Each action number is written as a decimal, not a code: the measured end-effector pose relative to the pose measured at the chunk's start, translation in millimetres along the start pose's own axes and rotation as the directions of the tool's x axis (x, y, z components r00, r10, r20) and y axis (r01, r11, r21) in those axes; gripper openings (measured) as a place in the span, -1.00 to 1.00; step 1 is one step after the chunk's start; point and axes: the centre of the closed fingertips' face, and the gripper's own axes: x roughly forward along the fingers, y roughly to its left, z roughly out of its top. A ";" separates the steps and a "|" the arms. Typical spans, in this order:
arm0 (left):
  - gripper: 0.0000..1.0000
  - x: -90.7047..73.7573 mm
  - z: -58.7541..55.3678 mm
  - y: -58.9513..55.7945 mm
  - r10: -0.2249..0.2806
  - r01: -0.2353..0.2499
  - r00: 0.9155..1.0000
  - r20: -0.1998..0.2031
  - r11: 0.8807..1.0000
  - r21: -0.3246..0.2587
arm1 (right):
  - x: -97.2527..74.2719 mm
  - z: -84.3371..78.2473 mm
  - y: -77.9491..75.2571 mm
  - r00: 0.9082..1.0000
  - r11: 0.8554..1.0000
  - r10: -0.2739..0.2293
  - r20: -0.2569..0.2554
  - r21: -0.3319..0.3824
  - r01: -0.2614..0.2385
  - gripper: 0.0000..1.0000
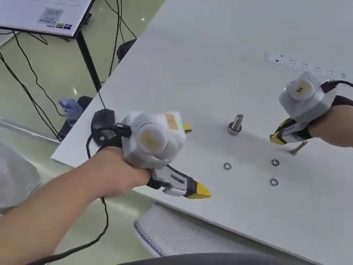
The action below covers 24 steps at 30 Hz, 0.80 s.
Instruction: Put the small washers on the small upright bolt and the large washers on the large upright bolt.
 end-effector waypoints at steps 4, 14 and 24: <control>0.72 1.0 0.8 0.6 0.002 -0.002 1.000 0.002 1.000 -0.004 | -8.9 -4.8 -10.6 1.000 1.000 -0.008 0.002 0.013 0.008 -0.75; 0.73 2.2 1.4 2.9 0.007 -0.007 1.000 0.001 1.000 -0.011 | -23.5 -17.9 -24.8 1.000 0.999 -0.031 0.000 0.039 0.031 -0.75; 0.72 5.1 0.7 3.0 0.003 -0.003 1.000 -0.007 1.000 -0.011 | -30.3 -37.6 -33.3 0.999 0.999 -0.048 -0.022 0.024 0.048 -0.75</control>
